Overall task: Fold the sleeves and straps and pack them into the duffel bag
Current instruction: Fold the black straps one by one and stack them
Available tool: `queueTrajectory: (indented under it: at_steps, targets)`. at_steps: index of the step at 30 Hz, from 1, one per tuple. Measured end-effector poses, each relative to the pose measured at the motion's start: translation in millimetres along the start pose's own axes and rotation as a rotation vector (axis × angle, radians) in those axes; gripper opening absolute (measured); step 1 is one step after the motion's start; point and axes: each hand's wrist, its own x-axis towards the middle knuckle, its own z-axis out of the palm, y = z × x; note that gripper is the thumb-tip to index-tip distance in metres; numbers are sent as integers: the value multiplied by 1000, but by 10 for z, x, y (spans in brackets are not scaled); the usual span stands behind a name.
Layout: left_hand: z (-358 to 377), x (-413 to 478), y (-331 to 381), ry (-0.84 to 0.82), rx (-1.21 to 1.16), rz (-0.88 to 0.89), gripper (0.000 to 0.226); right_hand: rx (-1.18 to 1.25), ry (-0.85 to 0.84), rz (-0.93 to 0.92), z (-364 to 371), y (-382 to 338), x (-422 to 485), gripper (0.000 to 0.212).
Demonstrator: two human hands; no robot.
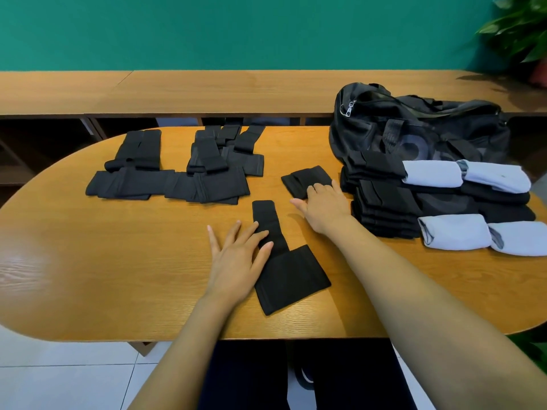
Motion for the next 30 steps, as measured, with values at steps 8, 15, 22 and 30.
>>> queueTrajectory:
  at_steps: [8,15,22,30]
  targets:
    - [-19,-7,4,-83,31,21,72,-5,-2,40,22,109,-29,78]
    - [-4,-35,-48,21,-139,42,76,478,150,-435,110,29,-673,56]
    - [-27,-128,-36,85,-258,174,65,442,192,-541,412,171,-1227,59]
    - [-93,-342,-2,-128,-188,335,84,418,308,-453,499,268,-1391,61]
